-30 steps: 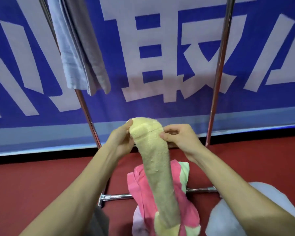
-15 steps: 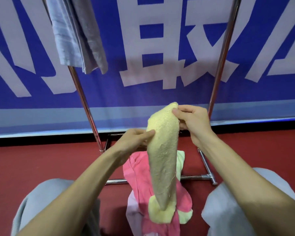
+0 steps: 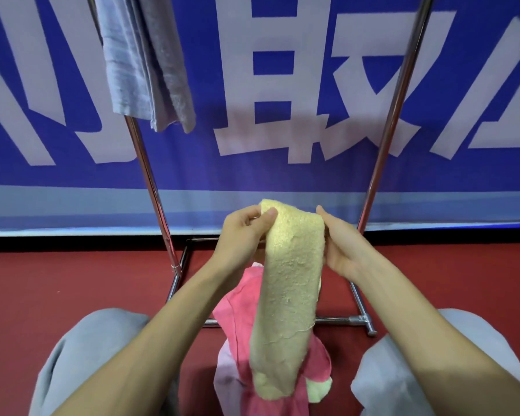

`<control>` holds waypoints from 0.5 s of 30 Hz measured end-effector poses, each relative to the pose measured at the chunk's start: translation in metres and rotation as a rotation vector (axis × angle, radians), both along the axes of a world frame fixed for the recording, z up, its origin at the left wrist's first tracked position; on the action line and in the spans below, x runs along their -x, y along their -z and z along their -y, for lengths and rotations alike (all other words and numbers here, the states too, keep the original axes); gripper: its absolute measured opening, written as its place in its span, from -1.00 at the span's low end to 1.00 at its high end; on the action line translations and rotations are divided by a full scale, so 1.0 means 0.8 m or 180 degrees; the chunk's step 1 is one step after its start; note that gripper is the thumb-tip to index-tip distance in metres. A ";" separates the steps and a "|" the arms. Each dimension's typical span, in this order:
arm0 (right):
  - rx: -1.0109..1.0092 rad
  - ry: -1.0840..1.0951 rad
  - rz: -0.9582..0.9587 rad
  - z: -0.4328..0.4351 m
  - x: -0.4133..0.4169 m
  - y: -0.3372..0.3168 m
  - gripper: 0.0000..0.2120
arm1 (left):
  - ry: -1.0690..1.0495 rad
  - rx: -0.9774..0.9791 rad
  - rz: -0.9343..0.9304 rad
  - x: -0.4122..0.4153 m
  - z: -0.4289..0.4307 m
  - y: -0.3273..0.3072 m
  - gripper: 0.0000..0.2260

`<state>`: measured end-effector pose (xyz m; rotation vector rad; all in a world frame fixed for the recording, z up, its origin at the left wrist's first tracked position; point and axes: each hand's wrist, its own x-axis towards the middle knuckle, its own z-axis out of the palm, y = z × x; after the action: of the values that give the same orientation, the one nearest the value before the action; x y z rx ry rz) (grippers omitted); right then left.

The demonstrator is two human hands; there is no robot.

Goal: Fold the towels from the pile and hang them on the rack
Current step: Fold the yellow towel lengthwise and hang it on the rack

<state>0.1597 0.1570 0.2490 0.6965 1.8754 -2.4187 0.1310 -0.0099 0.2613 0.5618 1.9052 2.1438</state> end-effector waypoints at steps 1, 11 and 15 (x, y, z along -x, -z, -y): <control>0.0079 -0.0152 0.0053 0.002 -0.002 0.001 -0.53 | -0.0045 -0.0018 0.0037 0.000 0.000 -0.002 -0.80; -0.0119 -0.0958 -0.0326 0.018 -0.016 -0.010 -0.55 | -0.0495 -0.0326 0.0602 0.021 0.025 -0.011 -0.84; -0.0384 -0.0977 -0.0498 0.020 -0.018 -0.010 -0.72 | -0.0988 -0.0547 0.1039 0.028 0.029 -0.010 -0.83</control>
<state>0.1738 0.1414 0.2574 0.2035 2.0224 -2.2379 0.1083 -0.0333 0.2691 -0.0675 1.7290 2.4215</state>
